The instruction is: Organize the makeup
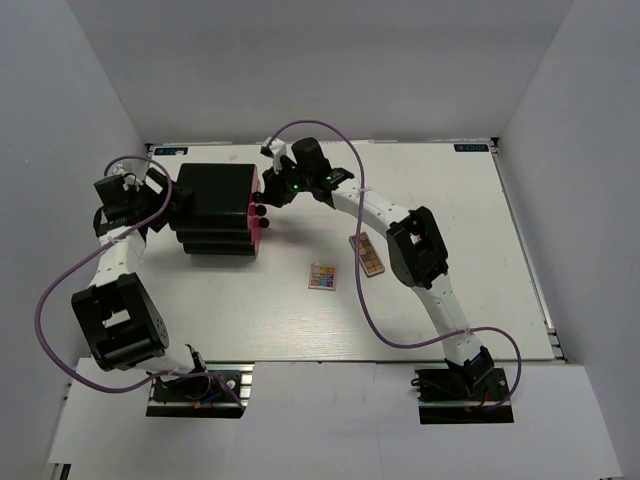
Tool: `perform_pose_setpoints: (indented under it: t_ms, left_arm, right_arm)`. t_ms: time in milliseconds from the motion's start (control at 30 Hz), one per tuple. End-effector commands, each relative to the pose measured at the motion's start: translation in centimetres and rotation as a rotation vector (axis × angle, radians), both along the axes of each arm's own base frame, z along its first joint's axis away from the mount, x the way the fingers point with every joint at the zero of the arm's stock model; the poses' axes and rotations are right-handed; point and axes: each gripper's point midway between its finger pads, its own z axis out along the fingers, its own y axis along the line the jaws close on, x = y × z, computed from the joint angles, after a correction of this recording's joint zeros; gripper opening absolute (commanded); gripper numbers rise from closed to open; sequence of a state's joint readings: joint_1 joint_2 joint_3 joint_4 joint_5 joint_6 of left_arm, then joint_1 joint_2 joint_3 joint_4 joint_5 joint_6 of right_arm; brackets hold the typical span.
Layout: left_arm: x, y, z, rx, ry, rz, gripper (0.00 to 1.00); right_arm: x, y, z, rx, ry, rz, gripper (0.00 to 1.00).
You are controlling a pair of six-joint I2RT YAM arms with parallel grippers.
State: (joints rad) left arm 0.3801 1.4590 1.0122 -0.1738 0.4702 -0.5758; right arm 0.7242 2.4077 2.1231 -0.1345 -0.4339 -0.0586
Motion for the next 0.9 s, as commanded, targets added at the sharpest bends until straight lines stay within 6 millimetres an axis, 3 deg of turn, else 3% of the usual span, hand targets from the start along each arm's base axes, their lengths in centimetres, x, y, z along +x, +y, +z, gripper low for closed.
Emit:
perform_pose_setpoints:
  t_ms: [0,333,700,867]
  left_arm:
    - [0.0,0.2,0.7,-0.029,-0.035,-0.009,0.98]
    - [-0.1,-0.2,1.0,-0.055,-0.065,-0.041,0.98]
    - [-0.2,-0.4,0.9,-0.054,-0.072,-0.057,0.98]
    - [-0.2,-0.5,0.7,-0.059,-0.067,-0.062,0.98]
  right_arm:
    - [-0.7,-0.3,4.3,0.065,-0.038,0.053,0.43]
    - [-2.5,0.3,2.8,0.086,0.046,0.130,0.60]
    - [-4.0,1.1,1.4,0.111,0.128,0.187,0.64]
    - [-3.7,1.3,0.7,0.109,0.139,0.179,0.67]
